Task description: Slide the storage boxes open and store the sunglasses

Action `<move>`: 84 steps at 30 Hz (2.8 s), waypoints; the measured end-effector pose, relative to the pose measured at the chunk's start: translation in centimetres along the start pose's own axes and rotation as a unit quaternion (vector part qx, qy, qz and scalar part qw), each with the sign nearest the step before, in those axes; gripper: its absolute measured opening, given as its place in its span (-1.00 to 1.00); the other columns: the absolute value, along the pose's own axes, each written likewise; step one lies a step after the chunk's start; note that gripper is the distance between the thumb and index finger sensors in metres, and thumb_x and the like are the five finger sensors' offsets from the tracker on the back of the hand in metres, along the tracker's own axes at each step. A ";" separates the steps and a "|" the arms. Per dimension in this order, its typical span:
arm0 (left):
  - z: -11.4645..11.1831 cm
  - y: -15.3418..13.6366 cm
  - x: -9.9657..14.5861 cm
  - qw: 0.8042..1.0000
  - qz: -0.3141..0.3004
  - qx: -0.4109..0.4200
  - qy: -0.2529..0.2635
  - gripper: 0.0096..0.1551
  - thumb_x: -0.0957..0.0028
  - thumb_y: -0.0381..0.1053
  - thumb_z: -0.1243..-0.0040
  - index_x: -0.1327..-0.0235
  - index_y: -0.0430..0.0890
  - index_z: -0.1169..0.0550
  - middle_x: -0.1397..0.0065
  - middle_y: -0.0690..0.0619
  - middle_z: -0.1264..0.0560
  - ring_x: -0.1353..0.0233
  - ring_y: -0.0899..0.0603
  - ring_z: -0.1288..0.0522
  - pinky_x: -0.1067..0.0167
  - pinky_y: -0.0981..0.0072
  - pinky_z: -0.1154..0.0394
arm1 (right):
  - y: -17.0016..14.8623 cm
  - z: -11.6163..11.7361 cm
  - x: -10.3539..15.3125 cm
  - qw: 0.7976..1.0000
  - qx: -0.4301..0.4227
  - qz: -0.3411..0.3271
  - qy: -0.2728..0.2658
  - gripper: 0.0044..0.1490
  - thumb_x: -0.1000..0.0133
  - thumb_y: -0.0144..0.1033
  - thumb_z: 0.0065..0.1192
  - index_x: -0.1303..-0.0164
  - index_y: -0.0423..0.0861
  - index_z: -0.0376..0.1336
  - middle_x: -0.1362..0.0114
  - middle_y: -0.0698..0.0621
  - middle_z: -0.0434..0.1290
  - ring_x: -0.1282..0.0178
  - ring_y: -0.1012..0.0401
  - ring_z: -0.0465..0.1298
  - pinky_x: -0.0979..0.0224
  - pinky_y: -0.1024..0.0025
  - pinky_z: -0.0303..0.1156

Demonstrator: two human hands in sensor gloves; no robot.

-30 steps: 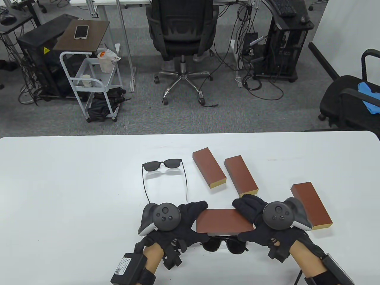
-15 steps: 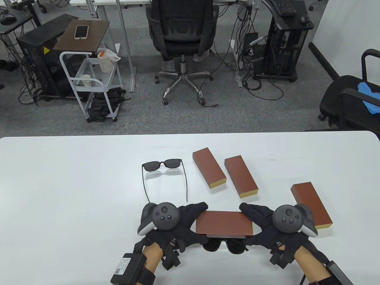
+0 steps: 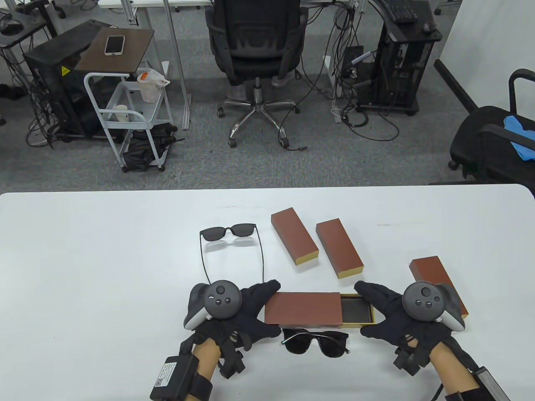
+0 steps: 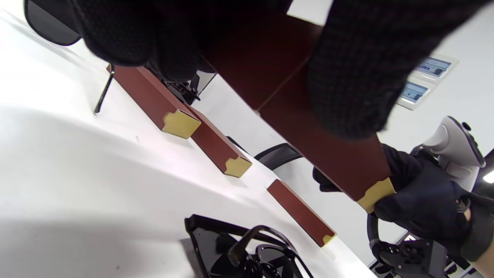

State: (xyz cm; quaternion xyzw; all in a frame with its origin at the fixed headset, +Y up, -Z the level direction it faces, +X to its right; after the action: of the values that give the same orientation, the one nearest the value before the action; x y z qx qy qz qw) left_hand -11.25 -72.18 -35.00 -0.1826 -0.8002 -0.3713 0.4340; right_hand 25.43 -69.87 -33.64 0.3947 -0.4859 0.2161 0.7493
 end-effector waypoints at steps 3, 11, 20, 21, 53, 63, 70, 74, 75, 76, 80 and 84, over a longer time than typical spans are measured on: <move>0.3 -0.6 0.2 1.000 0.009 0.012 0.001 0.16 0.32 0.26 -0.59 -0.58 0.11 -0.27 -0.61 -0.06 -0.34 -0.51 -0.24 -0.43 -0.31 -0.20 -0.45 | -0.6 -0.6 0.2 1.000 -0.004 0.011 0.001 0.10 0.36 -0.09 0.68 -0.35 0.12 0.10 -0.52 -0.06 0.24 -0.42 -0.11 0.39 -0.44 -0.01 0.38; 0.1 -1.6 0.5 0.987 0.031 0.158 0.015 0.20 0.26 0.51 -0.38 -0.64 0.14 -0.18 -0.68 -0.05 -0.25 -0.58 -0.30 -0.32 -0.37 -0.28 -0.35 | -1.4 -1.9 0.7 0.998 -0.055 0.008 -0.033 0.07 0.37 -0.14 0.70 -0.33 0.12 0.14 -0.52 -0.06 0.26 -0.40 -0.11 0.42 -0.42 0.02 0.43; -1.1 -3.0 0.7 0.917 0.126 0.377 0.034 0.08 0.03 0.42 -0.22 -0.66 0.05 -0.08 -0.59 -0.13 -0.34 -0.41 -0.27 -0.47 -0.23 -0.15 -0.45 | -0.9 -2.3 0.8 0.993 -0.096 -0.002 -0.067 0.08 0.35 -0.12 0.68 -0.34 0.10 0.12 -0.52 -0.07 0.25 -0.40 -0.12 0.41 -0.42 0.02 0.42; -1.7 -3.2 0.6 0.902 0.125 0.413 0.019 0.07 0.00 0.41 -0.20 -0.66 0.05 -0.05 -0.56 -0.12 -0.37 -0.37 -0.26 -0.49 -0.21 -0.14 -0.46 | -1.0 -2.2 0.8 0.992 -0.105 -0.001 -0.068 0.08 0.34 -0.12 0.68 -0.35 0.10 0.12 -0.53 -0.07 0.24 -0.40 -0.12 0.41 -0.42 0.02 0.42; 0.3 -6.4 3.2 0.837 0.181 0.465 0.226 -0.11 -0.11 0.39 0.11 -0.64 0.00 -0.10 -0.20 -0.11 -0.54 0.07 -0.13 -0.61 0.14 0.04 -0.54 | 5.2 8.2 -2.0 0.980 0.197 -0.023 -0.007 -0.40 0.25 0.00 0.47 -0.03 0.13 0.42 -0.33 -0.05 0.48 -0.25 -0.08 0.51 -0.29 -0.01 0.46; 0.1 -6.7 3.2 0.836 0.178 0.472 0.215 -0.10 -0.10 0.38 0.12 -0.64 0.00 -0.09 -0.21 -0.12 -0.54 0.04 -0.14 -0.61 0.10 0.01 -0.54 | 7.1 10.9 -3.5 0.961 0.272 -0.042 0.012 -0.46 0.31 -0.02 0.55 0.13 0.08 0.51 -0.09 -0.03 0.65 -0.03 0.01 0.64 -0.14 0.06 0.56; 0.0 -6.6 3.2 0.837 0.181 0.473 0.209 -0.10 -0.10 0.38 0.12 -0.64 0.00 -0.09 -0.22 -0.12 -0.53 0.03 -0.14 -0.60 0.09 0.00 -0.53 | 7.2 11.8 -3.8 0.957 0.287 -0.043 0.020 -0.53 0.28 -0.11 0.53 0.18 0.06 0.52 0.01 -0.03 0.68 0.07 0.03 0.66 -0.07 0.07 0.58; -0.1 -6.7 3.3 0.836 0.183 0.473 0.208 -0.10 -0.10 0.37 0.12 -0.64 0.00 -0.08 -0.22 -0.12 -0.53 0.03 -0.15 -0.60 0.09 0.00 -0.53 | 7.4 12.1 -3.7 0.953 0.298 -0.051 0.019 -0.53 0.26 -0.13 0.51 0.14 0.07 0.50 0.00 -0.01 0.66 0.05 0.04 0.65 -0.09 0.07 0.56; -0.1 -6.7 3.3 0.836 0.185 0.473 0.209 -0.10 -0.10 0.37 0.13 -0.64 0.00 -0.08 -0.23 -0.12 -0.53 0.02 -0.15 -0.60 0.09 0.00 -0.53 | 7.5 12.1 -3.7 0.954 0.295 -0.055 0.019 -0.53 0.26 -0.14 0.51 0.14 0.07 0.50 0.00 -0.02 0.66 0.05 0.03 0.64 -0.09 0.06 0.56; -0.1 -6.7 3.4 0.835 0.186 0.473 0.209 -0.10 -0.10 0.37 0.13 -0.64 0.00 -0.08 -0.23 -0.12 -0.53 0.02 -0.15 -0.60 0.08 0.00 -0.53 | 7.6 11.9 -3.6 0.954 0.296 -0.053 0.020 -0.53 0.26 -0.14 0.51 0.14 0.07 0.50 0.00 -0.02 0.65 0.05 0.03 0.64 -0.09 0.06 0.55; -0.1 -6.8 3.5 0.835 0.200 0.468 0.207 -0.10 -0.10 0.38 0.14 -0.64 0.00 -0.08 -0.23 -0.12 -0.52 0.02 -0.15 -0.60 0.08 0.00 -0.53 | 8.8 9.8 -3.2 0.954 0.295 -0.062 -0.001 -0.54 0.26 -0.17 0.51 0.14 0.07 0.50 0.00 -0.04 0.64 0.07 0.01 0.62 -0.05 0.06 0.55; 0.0 -7.0 3.7 0.836 0.213 0.457 0.215 -0.11 -0.10 0.37 0.14 -0.64 -0.01 -0.08 -0.23 -0.12 -0.53 0.02 -0.15 -0.60 0.08 0.00 -0.53 | 10.9 6.1 -3.1 0.949 0.305 -0.070 -0.031 -0.54 0.26 -0.17 0.51 0.14 0.08 0.51 0.01 -0.06 0.63 0.09 0.01 0.61 -0.03 0.06 0.55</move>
State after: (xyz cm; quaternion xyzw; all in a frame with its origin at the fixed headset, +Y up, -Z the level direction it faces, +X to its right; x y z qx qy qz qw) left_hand -17.56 -76.91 -34.97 -0.0448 -0.7067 0.1083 0.6978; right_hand 13.00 -68.08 -30.96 0.6442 -0.3909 0.2888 0.5906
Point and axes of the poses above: the tracker on the back of each hand, its own y axis roughly to the thumb side, its own x axis roughly from the fingertips to the wrist, z = x × y, the point moved 2 cm from there along -x, roughly from the wrist to the fingertips
